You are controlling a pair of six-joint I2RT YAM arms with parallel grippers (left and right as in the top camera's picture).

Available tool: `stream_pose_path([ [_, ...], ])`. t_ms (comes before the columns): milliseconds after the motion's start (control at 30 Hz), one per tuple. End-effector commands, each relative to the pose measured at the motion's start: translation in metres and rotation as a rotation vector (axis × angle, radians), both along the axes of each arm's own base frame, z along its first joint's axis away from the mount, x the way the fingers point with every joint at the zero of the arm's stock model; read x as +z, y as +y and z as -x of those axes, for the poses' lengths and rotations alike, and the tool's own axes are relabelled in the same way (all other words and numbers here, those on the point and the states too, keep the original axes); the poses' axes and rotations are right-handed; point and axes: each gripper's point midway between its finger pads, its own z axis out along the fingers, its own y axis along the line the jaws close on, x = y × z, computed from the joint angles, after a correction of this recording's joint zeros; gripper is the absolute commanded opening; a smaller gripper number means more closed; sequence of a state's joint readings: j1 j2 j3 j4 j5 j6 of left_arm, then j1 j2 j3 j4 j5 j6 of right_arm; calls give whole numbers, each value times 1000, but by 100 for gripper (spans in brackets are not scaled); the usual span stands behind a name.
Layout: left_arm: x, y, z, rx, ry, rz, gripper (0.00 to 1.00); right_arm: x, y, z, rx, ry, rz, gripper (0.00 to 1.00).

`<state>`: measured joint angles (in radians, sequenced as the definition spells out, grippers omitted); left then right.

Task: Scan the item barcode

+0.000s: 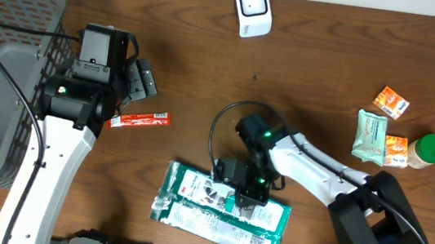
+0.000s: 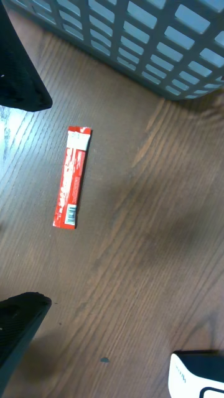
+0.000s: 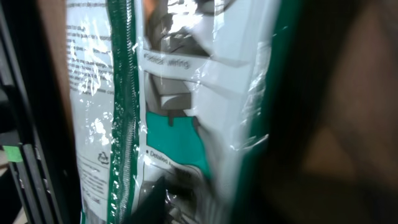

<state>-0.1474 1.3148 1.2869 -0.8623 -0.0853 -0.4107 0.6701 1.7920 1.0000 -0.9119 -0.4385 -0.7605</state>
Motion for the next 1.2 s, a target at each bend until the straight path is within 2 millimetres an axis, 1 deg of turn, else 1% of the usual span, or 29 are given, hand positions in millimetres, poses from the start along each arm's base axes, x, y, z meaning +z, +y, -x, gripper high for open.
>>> stream_pose_path([
  [0,6,3,-2,-1,-16,-16,93,6,8,10,43,9,-40,65],
  [100,6,3,-2,-1,-16,-16,93,14,10,7,37,13,-43,70],
  [200,6,3,-2,-1,-16,-16,93,30,15,-1,8,33,-66,71],
  [267,6,3,-2,-1,-16,-16,93,42,17,-10,-17,39,-86,72],
  [333,6,3,-2,-1,-16,-16,93,51,17,-23,-45,22,-98,72],
  [400,6,3,-2,-1,-16,-16,93,57,15,-36,-81,10,-120,77],
  [467,6,3,-2,-1,-16,-16,93,59,13,-42,-107,13,-136,79],
  [567,6,3,-2,-1,-16,-16,93,57,7,-49,-140,17,-136,80],
  [667,6,3,-2,-1,-16,-16,93,53,8,-52,-157,40,-149,81],
  [833,6,3,-2,-1,-16,-16,93,35,6,-48,-155,97,-115,81],
  [867,6,3,-2,-1,-16,-16,93,26,5,-46,-152,122,-100,81],
  [967,6,3,-2,-1,-16,-16,93,15,6,-37,-138,192,-102,80],
  [1067,6,3,-2,-1,-16,-16,93,11,8,-24,-101,271,-137,77],
  [1167,6,3,-2,-1,-16,-16,93,13,12,-12,-99,358,-179,72],
])
